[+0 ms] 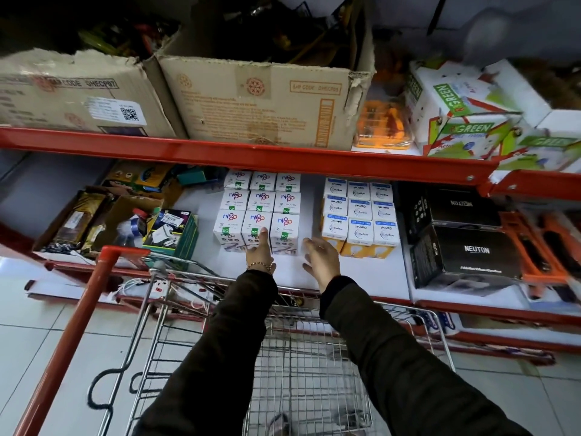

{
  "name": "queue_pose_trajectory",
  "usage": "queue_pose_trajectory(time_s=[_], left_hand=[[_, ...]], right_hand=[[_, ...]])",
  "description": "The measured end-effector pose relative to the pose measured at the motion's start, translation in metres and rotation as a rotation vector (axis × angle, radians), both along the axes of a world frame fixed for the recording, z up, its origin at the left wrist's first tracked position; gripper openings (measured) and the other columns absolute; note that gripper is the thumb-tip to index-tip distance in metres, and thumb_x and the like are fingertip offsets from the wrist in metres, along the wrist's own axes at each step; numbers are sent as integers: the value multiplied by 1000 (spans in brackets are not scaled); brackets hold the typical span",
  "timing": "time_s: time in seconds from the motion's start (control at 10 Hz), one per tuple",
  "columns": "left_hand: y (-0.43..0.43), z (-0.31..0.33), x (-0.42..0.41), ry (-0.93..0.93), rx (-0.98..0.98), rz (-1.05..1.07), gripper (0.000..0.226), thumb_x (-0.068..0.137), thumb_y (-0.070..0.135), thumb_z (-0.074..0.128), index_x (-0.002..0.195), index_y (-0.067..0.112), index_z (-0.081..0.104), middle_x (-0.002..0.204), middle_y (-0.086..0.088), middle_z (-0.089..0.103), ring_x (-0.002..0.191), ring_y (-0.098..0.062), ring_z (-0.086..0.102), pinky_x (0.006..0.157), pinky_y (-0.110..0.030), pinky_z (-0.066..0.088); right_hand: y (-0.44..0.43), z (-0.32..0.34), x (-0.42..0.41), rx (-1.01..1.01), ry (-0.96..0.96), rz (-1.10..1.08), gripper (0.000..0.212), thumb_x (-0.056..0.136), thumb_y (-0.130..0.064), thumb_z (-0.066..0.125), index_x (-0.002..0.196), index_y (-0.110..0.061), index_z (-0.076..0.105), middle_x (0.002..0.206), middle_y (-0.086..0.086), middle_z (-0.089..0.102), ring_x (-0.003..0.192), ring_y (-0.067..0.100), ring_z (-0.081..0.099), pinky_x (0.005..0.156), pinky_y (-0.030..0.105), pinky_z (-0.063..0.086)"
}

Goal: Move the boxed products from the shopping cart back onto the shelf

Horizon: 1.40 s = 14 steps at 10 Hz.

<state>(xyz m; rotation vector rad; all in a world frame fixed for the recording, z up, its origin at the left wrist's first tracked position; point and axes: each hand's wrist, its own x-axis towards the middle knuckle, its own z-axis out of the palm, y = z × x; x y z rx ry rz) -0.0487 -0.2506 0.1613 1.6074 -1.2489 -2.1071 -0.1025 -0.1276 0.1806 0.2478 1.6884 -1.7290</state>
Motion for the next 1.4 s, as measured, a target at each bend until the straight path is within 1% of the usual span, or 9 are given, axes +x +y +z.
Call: queue_pose_trajectory(time_s=[0.1, 0.3, 0.5, 0.6, 0.7, 0.8, 1.1, 1.3, 1.4], left_hand=[[30, 10, 5, 48, 12, 105, 67, 92, 50, 57, 139, 4, 46, 87, -4, 51, 86, -25, 50, 76, -36, 46], [104, 22, 4, 88, 70, 78, 53, 95, 39, 58, 135, 5, 52, 112, -9, 54, 85, -25, 56, 74, -35, 48], [182, 25, -24, 129, 48, -32, 24, 94, 31, 63, 110, 13, 58, 89, -8, 57, 66, -19, 48, 58, -26, 39], [223, 26, -48, 107, -10, -140, 28, 94, 33, 62, 114, 14, 61, 88, -8, 65, 80, -26, 57, 70, -30, 48], [259, 21, -76, 65, -76, -272, 43, 92, 37, 63, 125, 9, 63, 128, -22, 64, 120, -37, 59, 107, -45, 47], [291, 30, -97, 66, -137, -380, 47, 94, 33, 61, 135, 10, 56, 140, -13, 58, 128, -33, 55, 111, -42, 44], [325, 30, -130, 46, -248, -437, 43, 95, 25, 60, 138, 17, 55, 132, -9, 64, 125, -27, 58, 103, -28, 43], [326, 28, -133, 36, -257, -428, 43, 95, 26, 60, 137, 17, 55, 134, -11, 63, 126, -25, 57, 100, -24, 41], [326, 27, -135, 35, -266, -424, 44, 96, 26, 59, 139, 17, 53, 139, -13, 59, 129, -25, 55, 100, -22, 38]], right_hand=[[32, 3, 2, 2, -2, -45, 16, 98, -22, 57, 112, -18, 62, 123, 5, 58, 123, 34, 55, 102, 42, 49], [112, -4, -3, 24, -36, -153, 36, 99, -19, 56, 133, -7, 54, 131, 15, 55, 123, 38, 54, 96, 42, 51], [204, -13, -22, -25, -98, -377, 39, 101, -19, 52, 138, -7, 49, 108, 8, 57, 104, 30, 56, 89, 40, 50], [246, -13, -43, -35, -129, -640, 38, 103, -17, 42, 141, -11, 42, 129, 12, 51, 110, 33, 58, 87, 41, 49], [282, -11, -71, -8, -95, -855, 39, 102, -15, 36, 140, -19, 41, 140, 15, 46, 110, 37, 57, 81, 44, 52], [304, -5, -94, 13, -29, -780, 47, 103, -25, 41, 149, -26, 32, 129, 8, 44, 107, 32, 55, 96, 47, 52], [314, 2, -130, -103, -34, -701, 39, 100, -8, 49, 138, -14, 43, 92, 7, 60, 73, 20, 56, 72, 33, 52], [319, 2, -136, -75, -17, -639, 32, 100, -10, 49, 130, -17, 45, 105, 13, 58, 68, 19, 54, 75, 35, 54], [326, 4, -134, 2, 1, -537, 30, 100, -20, 51, 128, -23, 44, 117, 13, 60, 99, 28, 62, 90, 45, 51]])
